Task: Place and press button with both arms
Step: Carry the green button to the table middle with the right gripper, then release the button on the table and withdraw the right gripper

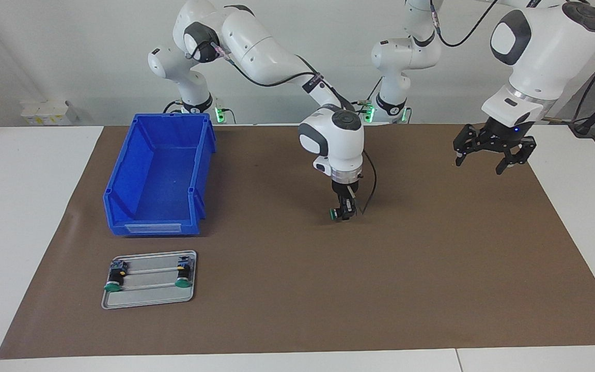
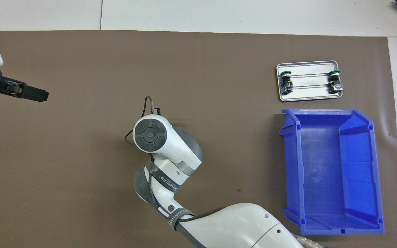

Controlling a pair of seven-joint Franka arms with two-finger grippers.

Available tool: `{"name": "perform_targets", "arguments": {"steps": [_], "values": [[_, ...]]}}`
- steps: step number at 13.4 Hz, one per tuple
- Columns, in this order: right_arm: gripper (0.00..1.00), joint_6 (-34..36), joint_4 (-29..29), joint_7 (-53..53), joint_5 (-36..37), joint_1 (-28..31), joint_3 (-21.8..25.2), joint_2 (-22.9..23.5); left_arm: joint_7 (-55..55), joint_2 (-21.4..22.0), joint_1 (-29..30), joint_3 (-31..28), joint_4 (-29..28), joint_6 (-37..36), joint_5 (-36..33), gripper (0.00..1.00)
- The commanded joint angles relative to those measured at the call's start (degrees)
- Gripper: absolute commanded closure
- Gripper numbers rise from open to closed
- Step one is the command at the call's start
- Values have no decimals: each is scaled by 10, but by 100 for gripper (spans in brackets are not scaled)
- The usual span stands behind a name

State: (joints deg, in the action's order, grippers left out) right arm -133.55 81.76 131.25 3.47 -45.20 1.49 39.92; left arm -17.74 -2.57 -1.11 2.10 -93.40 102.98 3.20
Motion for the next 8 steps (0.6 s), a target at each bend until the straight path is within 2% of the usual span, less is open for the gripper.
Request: {"name": "perform_targets", "arguments": {"steps": [1,2,5,6,7,8], "values": [[80,-38,63,19,18,-1,-2,-35,-15,39,-2,-1,-70,50,4,0],[55,-38,63,19,18,-1,-1,-36,-21,43,-2,-1,-78,60,4,0],[26,-43,59,18,18,0,-1,-35,-39,44,-2,-1,-79,62,4,0],[7,-41,53,16,20,-1,0,-35,-47,43,-1,-1,-79,63,4,0],[1,-36,48,11,27,-1,4,-35,-57,44,0,-1,-79,63,5,0],[1,-35,45,7,49,4,2,-37,-64,43,0,-1,-79,63,5,0]]}}
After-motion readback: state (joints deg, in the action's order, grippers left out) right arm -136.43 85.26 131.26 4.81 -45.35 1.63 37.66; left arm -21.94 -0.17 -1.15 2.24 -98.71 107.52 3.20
